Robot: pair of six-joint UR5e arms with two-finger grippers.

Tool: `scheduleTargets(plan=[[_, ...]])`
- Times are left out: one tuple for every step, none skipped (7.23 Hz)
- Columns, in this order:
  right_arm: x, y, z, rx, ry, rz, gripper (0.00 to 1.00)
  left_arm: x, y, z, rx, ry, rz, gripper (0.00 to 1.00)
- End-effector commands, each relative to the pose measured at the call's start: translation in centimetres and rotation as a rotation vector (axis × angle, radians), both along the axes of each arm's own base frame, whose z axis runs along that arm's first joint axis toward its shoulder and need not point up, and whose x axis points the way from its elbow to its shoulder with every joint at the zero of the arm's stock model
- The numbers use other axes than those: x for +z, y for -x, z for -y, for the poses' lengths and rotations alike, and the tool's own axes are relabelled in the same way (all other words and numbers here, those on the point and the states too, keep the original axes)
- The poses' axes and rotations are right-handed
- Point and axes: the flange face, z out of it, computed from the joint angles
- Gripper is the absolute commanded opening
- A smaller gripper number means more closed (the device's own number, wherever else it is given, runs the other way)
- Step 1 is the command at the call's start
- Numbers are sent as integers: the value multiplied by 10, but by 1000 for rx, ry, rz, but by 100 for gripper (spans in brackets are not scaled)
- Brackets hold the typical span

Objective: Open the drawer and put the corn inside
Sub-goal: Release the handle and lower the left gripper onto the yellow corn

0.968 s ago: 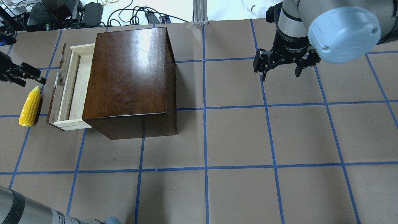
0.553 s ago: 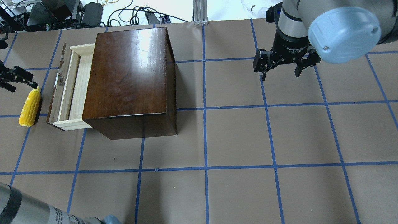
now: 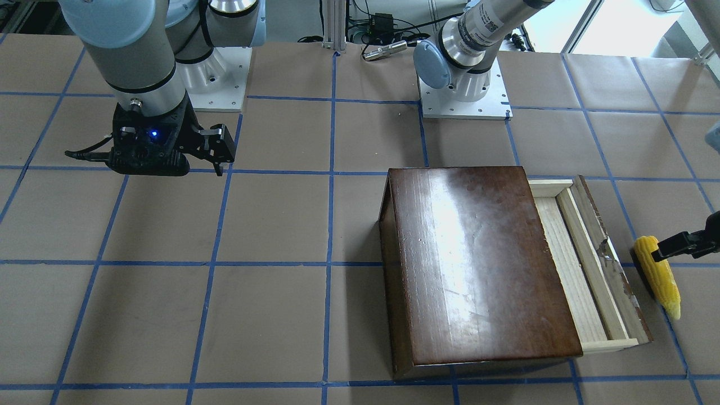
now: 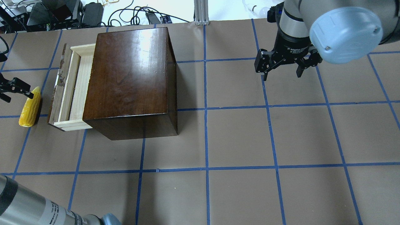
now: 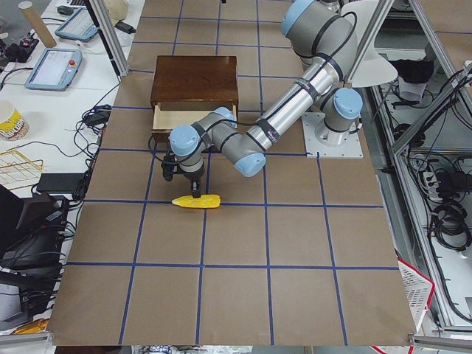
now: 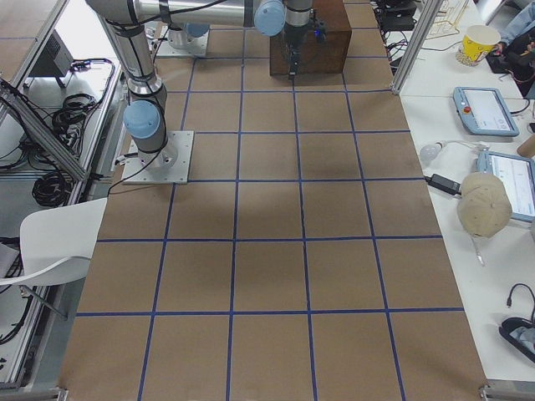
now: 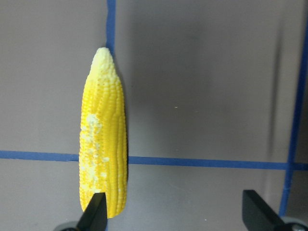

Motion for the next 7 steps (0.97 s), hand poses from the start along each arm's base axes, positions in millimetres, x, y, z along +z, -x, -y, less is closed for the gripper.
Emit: scheduleTargets(plan=[[0,0,0,0,-1,0,100,-32,-12,6,1,-10,33,100],[0,0,0,0,-1,0,100,-45,-14,9,3,-17,25,100],[0,0,0,0,-1,0,100,-54,-15,10,2,-25,18,100],[0,0,0,0,1,2,100,-62,-15,10,2,-35,10,100],[0,0,0,0,-1,1,100,-69,-15,11,7,-43,5,77],[0,0,0,0,-1,1,100,-74,-16,11,11,-49,1,59],[0,0,0,0,-1,1,100,-76,-17,12,9,-53,3,26]])
